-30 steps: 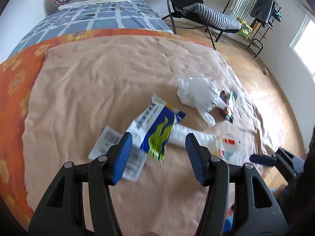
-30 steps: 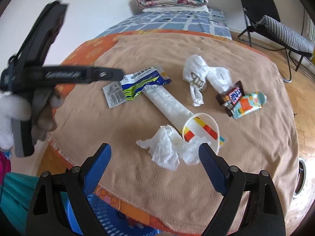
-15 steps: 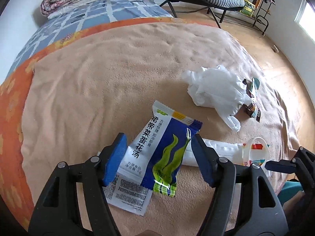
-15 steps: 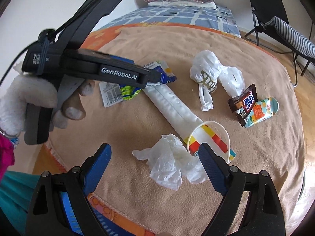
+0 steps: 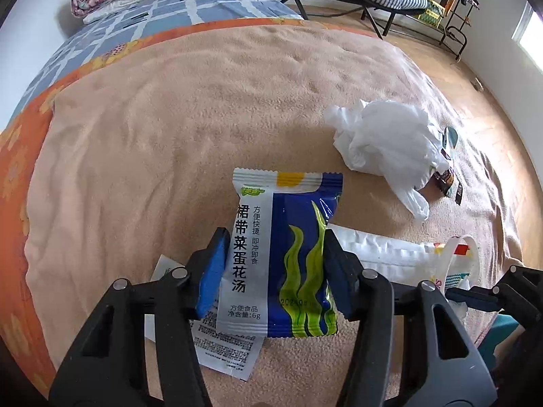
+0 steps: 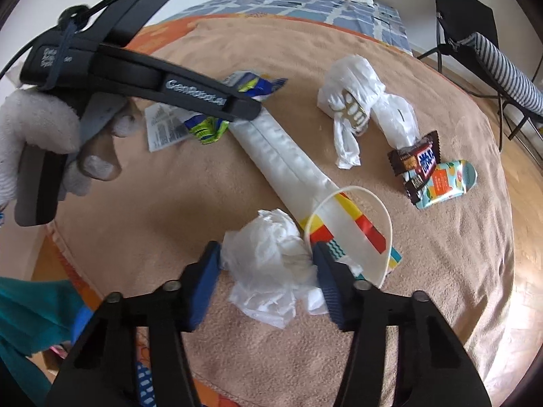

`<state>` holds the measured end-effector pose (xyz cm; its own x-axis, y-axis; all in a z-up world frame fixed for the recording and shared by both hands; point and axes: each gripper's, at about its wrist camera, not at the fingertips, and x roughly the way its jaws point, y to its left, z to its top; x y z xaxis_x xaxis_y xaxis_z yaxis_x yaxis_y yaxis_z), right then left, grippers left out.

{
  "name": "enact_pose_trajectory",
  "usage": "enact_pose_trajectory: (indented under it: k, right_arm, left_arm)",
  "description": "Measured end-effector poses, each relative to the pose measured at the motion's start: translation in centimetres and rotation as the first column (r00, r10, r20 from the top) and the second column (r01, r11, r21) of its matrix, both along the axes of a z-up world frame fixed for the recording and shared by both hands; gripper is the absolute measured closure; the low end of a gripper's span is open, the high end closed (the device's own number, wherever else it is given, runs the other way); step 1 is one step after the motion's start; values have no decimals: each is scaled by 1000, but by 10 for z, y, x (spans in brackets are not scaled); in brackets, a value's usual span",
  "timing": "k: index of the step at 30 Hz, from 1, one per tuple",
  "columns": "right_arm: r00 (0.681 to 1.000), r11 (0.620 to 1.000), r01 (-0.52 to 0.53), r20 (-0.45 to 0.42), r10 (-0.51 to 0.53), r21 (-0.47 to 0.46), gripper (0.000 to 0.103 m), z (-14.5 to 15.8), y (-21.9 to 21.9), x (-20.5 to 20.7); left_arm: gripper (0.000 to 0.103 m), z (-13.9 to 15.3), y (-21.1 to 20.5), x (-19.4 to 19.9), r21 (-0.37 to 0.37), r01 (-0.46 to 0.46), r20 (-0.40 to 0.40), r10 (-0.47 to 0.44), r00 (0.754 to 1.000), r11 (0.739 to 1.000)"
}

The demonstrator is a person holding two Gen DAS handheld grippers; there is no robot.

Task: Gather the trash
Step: 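Lift the packet and tissue and carry both over the blue basket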

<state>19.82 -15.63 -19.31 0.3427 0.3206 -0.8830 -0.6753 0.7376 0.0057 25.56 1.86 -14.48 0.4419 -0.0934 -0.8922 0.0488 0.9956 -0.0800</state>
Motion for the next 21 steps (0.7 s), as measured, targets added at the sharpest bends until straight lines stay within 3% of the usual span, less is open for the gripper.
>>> enact_pose_trajectory:
  k: [7,12,21]
  right_arm:
    - [999,994,27,-46,-22,103,73,12,-14,7]
    - [993,973,76,-101,-55,216,73,26,-28,13]
    - [987,924,137,-125,-98,356,74,52,-40,23]
  left_arm:
    - [49,9,7,-7,-8,-24,27,24,999,1000]
    - [49,20,8,-13,-22,-32,51,33,998,999]
    - [49,45,17,-25,-78,-51,98,58,994,996]
